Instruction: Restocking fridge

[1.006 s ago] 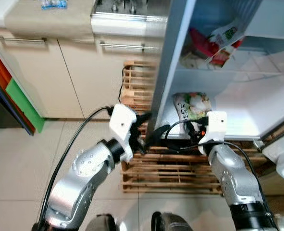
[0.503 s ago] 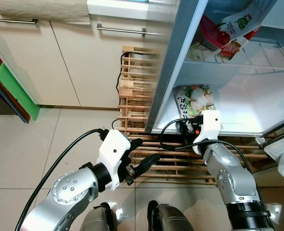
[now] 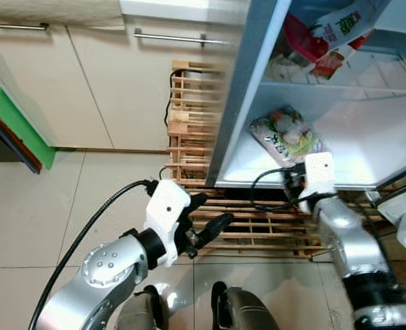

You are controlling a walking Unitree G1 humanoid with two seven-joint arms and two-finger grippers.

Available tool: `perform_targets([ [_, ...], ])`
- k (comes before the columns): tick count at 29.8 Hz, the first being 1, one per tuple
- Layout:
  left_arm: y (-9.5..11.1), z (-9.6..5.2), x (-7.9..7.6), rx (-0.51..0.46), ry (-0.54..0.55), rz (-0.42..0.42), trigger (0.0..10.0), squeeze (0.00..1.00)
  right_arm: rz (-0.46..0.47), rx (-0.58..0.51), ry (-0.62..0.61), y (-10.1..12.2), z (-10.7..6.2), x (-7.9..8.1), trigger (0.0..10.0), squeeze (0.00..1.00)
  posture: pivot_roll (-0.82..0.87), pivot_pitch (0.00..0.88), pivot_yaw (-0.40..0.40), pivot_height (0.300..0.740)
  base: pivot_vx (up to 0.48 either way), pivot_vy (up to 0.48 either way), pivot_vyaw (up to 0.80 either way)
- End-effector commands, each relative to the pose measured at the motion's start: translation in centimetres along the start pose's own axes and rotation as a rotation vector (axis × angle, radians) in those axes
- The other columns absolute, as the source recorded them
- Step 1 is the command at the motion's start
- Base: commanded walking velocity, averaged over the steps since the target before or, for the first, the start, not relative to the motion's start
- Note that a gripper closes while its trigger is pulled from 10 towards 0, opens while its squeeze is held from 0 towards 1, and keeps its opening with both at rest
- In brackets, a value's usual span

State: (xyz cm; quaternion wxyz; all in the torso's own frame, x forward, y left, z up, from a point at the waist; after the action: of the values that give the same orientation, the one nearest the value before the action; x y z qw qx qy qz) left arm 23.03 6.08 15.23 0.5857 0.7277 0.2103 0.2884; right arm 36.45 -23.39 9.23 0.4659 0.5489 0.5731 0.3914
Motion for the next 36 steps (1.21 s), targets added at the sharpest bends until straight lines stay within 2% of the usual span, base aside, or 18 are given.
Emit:
perform_targets([
  [1,0.1,0.0,-0.6,-0.003,-0.013,-0.012,10.0,0.0,-0.069,-0.004,-0.043,-0.1,0.0,-1.4,10.0,0.0,-0.1,0.269,-0.11,0.74,0.0,0.0,0.0],
  [4,0.2,0.2,-0.6,-0.008,-0.009,-0.019,10.0,0.0,-0.162,-0.017,-0.115,0.7,0.4,-3.6,10.0,0.0,-0.1,0.267,-0.115,0.74,0.0,0.0,0.0],
  [7,0.3,0.4,-0.7,-0.012,-0.006,-0.025,10.0,0.0,-0.227,-0.058,-0.158,2.1,0.7,-5.0,10.0,0.0,-0.11,0.266,-0.115,0.74,0.0,0.0,0.0],
  [12,0.2,0.6,-0.5,-0.014,-0.002,-0.028,10.0,0.0,-0.245,-0.088,-0.167,3.1,1.2,-5.3,10.0,0.0,-0.11,0.259,-0.111,0.74,0.0,0.0,0.0],
  [18,0.3,0.9,-0.3,-0.022,-0.002,-0.028,10.0,0.0,-0.381,-0.166,-0.208,4.8,1.6,-5.6,10.0,0.0,-0.12,0.248,-0.097,0.74,0.0,0.0,0.0],
  [19,0.3,0.9,-0.3,-0.022,-0.002,-0.028,10.0,0.0,-0.381,-0.166,-0.208,4.8,1.6,-5.6,10.0,0.0,-0.12,0.248,-0.097,0.74,0.0,0.0,0.0],
  [22,0.4,1.1,-0.2,-0.025,-0.007,-0.027,10.0,0.0,-0.488,-0.22,-0.248,5.7,1.7,-5.9,10.0,0.0,-0.12,0.246,-0.091,0.74,0.0,0.0,0.0],
  [27,0.4,1.1,0.0,-0.026,-0.002,-0.024,10.0,0.0,-0.309,-0.284,-0.244,7.0,1.0,-5.8,10.0,0.0,-0.11,0.242,-0.095,0.74,0.0,0.0,0.0],
  [29,0.5,1.0,0.0,-0.029,0.0,-0.027,10.0,0.0,-0.175,-0.274,-0.231,6.6,0.5,-5.3,10.0,0.0,-0.11,0.241,-0.094,0.74,0.0,0.0,0.0],
  [30,0.4,0.9,0.0,-0.029,0.0,-0.029,10.0,0.0,-0.035,-0.263,-0.235,6.3,-0.1,-4.9,10.0,0.0,-0.11,0.241,-0.085,0.74,0.0,0.0,0.0],
  [31,0.4,0.9,0.0,-0.029,0.0,-0.029,10.0,0.0,-0.035,-0.263,-0.235,6.3,-0.1,-4.9,10.0,0.0,-0.11,0.241,-0.085,0.74,0.0,0.0,0.0],
  [32,0.4,0.8,0.1,-0.029,-0.001,-0.03,10.0,0.0,0.112,-0.247,-0.234,5.8,-0.8,-4.4,10.0,0.0,-0.12,0.238,-0.074,0.74,0.0,0.0,0.0],
  [33,0.5,0.8,0.3,-0.04,0.001,-0.021,10.0,0.0,0.305,-0.205,-0.243,4.6,-2.1,-3.6,10.0,0.0,-0.12,0.234,-0.063,0.74,0.0,0.0,0.0],
  [34,0.7,0.9,0.4,-0.049,-0.003,-0.012,10.0,0.0,0.366,-0.183,-0.247,4.0,-2.4,-3.1,10.0,0.0,-0.12,0.226,-0.043,0.74,0.0,0.0,0.0],
  [36,1.0,1.1,0.6,-0.062,-0.012,-0.002,10.0,0.0,0.429,-0.161,-0.246,3.2,-2.7,-2.5,10.0,0.0,-0.13,0.22,-0.027,0.74,0.0,0.0,0.0],
])
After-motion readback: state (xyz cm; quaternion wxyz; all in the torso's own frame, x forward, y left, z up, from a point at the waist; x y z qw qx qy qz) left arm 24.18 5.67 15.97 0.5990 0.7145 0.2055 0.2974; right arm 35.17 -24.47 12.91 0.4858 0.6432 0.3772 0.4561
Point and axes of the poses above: a point about 5 cm out from each wrist's last joint towards the gripper, its own z axis pointing out of the wrist towards the gripper, its own y axis along the axis of the wrist's last joint, x = y × z, the point moved 4 cm from there along z, pointing out of the wrist towards the gripper, and after that the axes turned 15 degrees about z, right-handed, at the moved point
